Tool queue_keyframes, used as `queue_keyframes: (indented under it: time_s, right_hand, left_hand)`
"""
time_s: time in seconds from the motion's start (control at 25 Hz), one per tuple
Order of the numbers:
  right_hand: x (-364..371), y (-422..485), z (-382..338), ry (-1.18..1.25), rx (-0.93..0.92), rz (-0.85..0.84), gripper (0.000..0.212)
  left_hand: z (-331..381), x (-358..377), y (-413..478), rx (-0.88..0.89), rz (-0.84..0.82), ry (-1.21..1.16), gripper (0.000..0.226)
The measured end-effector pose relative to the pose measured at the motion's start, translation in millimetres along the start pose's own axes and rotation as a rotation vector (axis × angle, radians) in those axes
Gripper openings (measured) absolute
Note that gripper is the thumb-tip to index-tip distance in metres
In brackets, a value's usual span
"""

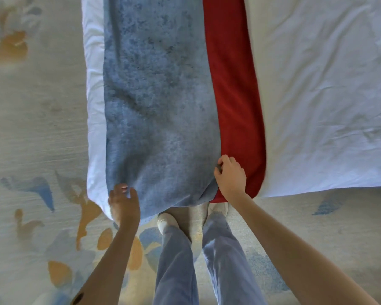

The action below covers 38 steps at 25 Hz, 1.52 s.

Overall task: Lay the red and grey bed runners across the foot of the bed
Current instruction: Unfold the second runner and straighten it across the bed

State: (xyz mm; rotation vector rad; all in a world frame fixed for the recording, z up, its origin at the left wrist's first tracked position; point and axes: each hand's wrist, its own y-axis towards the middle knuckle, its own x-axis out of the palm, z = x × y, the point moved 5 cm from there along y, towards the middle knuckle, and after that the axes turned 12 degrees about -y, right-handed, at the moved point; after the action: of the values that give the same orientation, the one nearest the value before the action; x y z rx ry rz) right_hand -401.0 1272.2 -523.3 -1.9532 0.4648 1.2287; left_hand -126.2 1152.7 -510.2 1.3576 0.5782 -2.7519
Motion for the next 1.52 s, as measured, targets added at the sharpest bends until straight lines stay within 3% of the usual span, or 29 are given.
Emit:
queue_keyframes:
  time_s: [0.12,0.2,0.36,0.8,1.0,1.2,1.52]
  right_hand:
    - [19.5,-22.9,6.9,0.042,0.114,0.004,0.011]
    - [31.1,-39.0,17.7,0.113,0.252,0.0,0.015]
    - [53.9,-67.9,37.6,0.194,0.458,-0.07,0.027]
    - [60.5,-60.1,47.0,0.24,0.53,-0.064,0.034]
    - [48.4,-65.8,90.3,0.314,0.681,0.067,0.033]
    - [45.8,-58.5,98.8,0.372,0.739,0.049,0.042]
    - [37.2,-51.5,123.1,0.315,0.737,0.026,0.017]
  left_hand:
    - [-43.3,-19.0,11.8,-0.18,0.017,-0.04,0.042]
    - [-63.0,-19.8,11.0,-0.292,-0.03,-0.11,0.043]
    - [-74.0,-17.3,9.9,-0.268,-0.155,-0.094,0.033]
    - [-80.5,-29.7,25.1,-0.191,-0.147,-0.045,0.024]
    - [-77.2,-26.5,22.3,-0.211,-0.12,-0.029,0.025]
    - [-70.7,-23.3,16.5,-0.206,-0.121,0.004,0.029]
    - [-70.2,-16.6,13.8,-0.26,-0.092,0.018,0.03]
